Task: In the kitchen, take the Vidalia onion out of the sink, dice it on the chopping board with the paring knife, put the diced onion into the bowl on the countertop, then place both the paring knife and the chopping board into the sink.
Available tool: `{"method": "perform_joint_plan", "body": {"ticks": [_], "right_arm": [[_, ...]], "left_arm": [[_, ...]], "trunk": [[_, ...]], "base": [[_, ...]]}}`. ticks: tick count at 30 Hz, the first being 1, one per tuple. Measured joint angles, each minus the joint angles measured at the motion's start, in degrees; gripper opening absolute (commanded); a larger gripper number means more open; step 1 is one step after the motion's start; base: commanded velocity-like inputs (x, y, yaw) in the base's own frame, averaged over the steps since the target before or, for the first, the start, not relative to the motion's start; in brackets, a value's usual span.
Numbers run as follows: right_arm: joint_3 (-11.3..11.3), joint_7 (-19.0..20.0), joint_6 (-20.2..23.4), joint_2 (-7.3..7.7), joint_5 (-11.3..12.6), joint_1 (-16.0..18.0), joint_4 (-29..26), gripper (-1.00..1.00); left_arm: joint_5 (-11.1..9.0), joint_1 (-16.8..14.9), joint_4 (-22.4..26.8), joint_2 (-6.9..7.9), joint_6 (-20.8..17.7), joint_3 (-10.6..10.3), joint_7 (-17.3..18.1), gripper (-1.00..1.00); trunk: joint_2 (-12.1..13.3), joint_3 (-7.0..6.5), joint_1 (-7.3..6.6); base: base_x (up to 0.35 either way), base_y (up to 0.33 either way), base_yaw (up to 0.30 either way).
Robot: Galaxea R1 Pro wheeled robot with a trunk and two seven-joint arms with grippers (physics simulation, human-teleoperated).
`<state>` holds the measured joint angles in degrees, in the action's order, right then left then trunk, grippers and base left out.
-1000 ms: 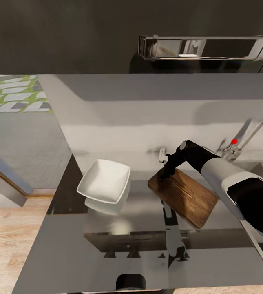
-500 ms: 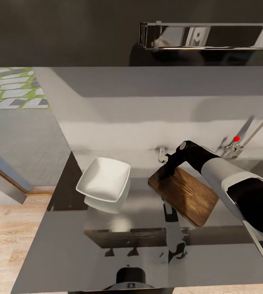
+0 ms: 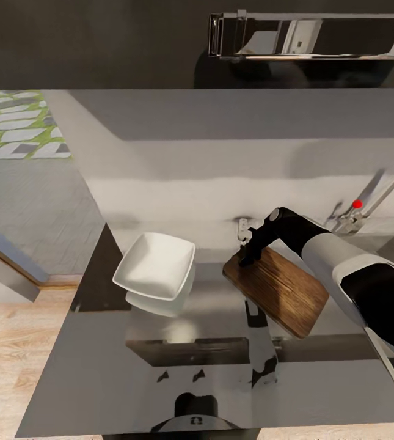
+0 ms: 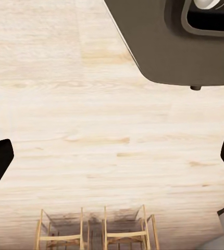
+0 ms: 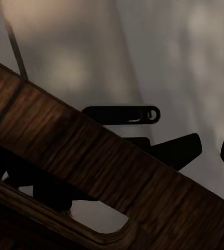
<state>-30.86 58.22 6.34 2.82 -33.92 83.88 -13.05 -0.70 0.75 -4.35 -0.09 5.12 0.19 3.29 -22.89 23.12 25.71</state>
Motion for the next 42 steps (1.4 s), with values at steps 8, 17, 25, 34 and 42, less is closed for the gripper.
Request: {"method": "perform_joint_plan", "body": {"ticks": [8,17,25,34,42], "right_arm": [[-0.16,-0.11,-0.01,-0.10,-0.16,0.21,0.00,1.00],[-0.14,-0.13,-0.04,-0.09,-0.13,0.21,0.00,1.00],[-0.14,-0.15,-0.01,-0.10,-0.18,0.19,-0.06,1.00],[0.12,-0.58,0.14,-0.17,0.23,0.05,-0.27,-1.00],[0.19,-0.55,0.20,-0.20,0.35,0.06,-0.14,-1.00]], "left_arm": [[0.00,0.00,0.00,-0.08,0.01,0.00,0.00,1.00],[0.00,0.00,0.00,-0.15,0.01,-0.01,0.00,1.00],[0.00,0.00,0.00,-0.20,0.03,-0.02,0.00,1.00],[-0.01,-0.02,-0.02,-0.26,0.03,-0.03,0.02,1.00],[-0.01,-0.01,-0.02,-0.26,0.02,-0.03,0.08,1.00]], "trunk": [[0.02,0.08,0.01],[0.02,0.08,0.01],[0.02,0.08,0.01],[0.04,0.09,0.03],[0.03,0.08,0.02]], "base": [[0.000,0.000,0.000],[0.000,0.000,0.000],[0.000,0.000,0.000],[0.000,0.000,0.000],[0.000,0.000,0.000]]}}
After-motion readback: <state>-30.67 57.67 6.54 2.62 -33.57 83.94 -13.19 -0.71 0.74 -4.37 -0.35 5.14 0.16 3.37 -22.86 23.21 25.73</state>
